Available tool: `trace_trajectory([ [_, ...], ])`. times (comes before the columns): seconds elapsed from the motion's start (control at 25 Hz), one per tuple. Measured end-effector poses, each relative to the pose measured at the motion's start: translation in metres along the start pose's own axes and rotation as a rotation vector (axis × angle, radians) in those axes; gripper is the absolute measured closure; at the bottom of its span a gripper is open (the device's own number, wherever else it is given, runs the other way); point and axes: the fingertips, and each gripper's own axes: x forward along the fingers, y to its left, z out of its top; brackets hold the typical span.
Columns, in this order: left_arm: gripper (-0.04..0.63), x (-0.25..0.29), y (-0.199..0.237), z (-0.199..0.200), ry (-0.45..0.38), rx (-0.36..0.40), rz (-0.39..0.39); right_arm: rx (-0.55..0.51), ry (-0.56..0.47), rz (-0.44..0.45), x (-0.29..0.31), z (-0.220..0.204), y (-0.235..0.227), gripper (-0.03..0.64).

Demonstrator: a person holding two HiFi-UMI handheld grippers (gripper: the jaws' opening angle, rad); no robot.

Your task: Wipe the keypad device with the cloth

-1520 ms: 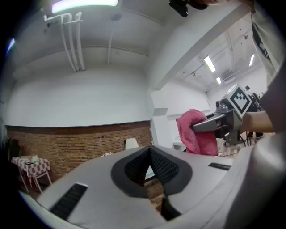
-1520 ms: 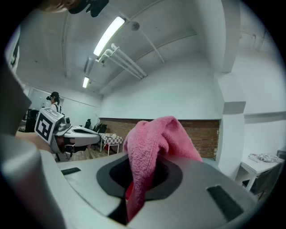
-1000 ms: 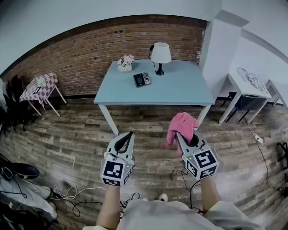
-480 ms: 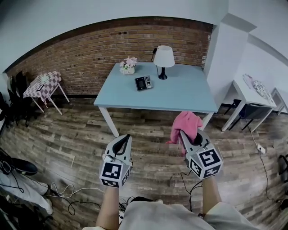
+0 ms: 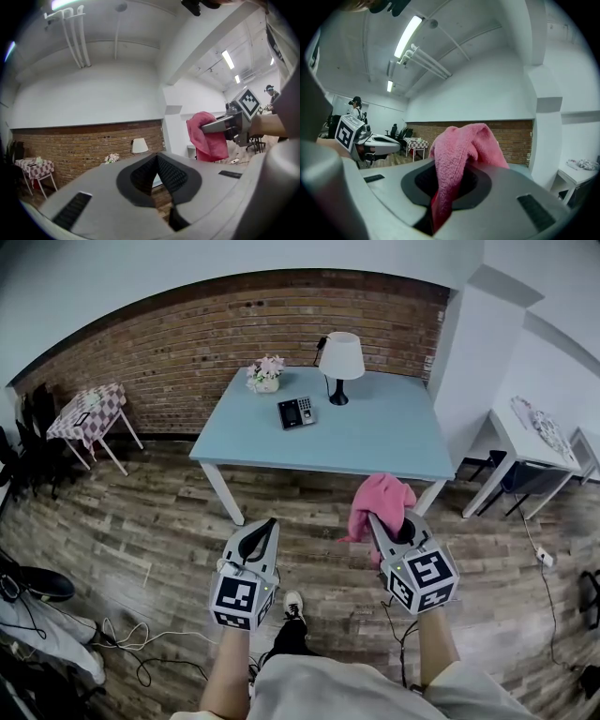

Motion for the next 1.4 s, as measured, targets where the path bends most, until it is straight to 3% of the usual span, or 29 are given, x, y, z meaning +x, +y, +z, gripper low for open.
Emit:
trace_trajectory([
  [0.2,0.591,0.031,0.023,-0.014,0.008,-0.002,-0.010,0.009,-0.003,-0.006,0.032,-0.005,-0.014,0.565],
  [0.68,0.592,0.137,0.123,-0.021,0.024,0.001,-0.019,0.018,0.025,-0.038,0.159,0.009,-0.061,0.565],
  [1.4,0.591,0.253,0.227,-0.055,0.065,-0.049,-0.056,0.022,0.070,-0.054,0.312,0.016,-0.104,0.565],
])
